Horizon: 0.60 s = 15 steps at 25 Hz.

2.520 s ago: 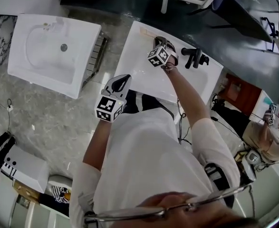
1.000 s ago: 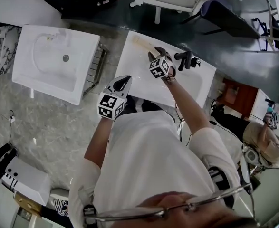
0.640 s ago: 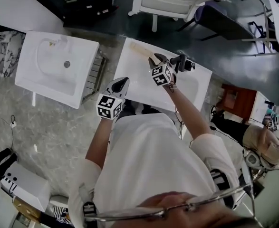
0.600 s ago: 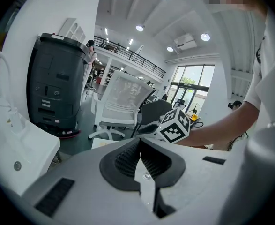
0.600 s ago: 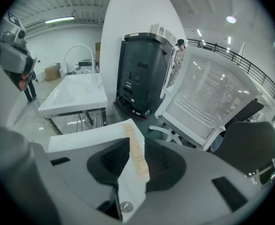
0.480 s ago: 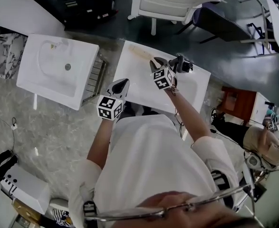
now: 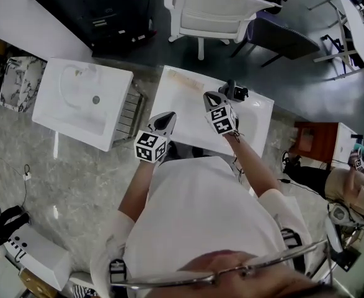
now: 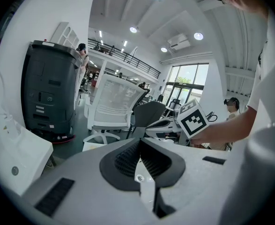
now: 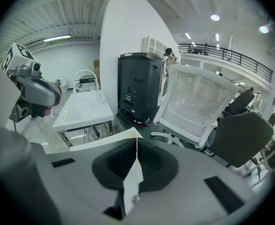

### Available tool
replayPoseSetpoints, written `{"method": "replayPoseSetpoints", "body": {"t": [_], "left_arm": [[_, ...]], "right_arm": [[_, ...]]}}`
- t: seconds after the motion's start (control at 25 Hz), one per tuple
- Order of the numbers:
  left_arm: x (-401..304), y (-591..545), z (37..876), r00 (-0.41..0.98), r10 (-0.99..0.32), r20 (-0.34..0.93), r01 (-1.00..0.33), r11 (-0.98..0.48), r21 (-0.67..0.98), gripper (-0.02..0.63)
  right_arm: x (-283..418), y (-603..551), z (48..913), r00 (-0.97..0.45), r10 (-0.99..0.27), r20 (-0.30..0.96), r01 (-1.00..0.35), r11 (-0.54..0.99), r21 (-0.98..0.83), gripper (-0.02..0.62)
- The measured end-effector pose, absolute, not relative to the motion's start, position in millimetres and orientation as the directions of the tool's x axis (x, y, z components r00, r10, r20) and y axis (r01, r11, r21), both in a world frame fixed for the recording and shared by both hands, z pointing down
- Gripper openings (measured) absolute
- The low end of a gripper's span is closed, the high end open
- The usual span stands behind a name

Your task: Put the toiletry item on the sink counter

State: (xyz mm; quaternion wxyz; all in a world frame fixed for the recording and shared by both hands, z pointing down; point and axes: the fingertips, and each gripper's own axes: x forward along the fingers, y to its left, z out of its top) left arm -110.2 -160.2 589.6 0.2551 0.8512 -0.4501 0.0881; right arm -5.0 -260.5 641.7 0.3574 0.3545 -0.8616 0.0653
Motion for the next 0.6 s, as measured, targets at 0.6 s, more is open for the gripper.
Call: {"method": "replayPoseSetpoints", "body": {"t": [0.6], "left_arm": [[-75, -158, 554, 0.607, -0.73, 0.315, -0.792, -0.519, 0.322, 0.005]], "right_arm": [[47, -213, 573, -0.576, -0.626, 0.526, -0.73, 0.683, 0.013, 0.006]]}}
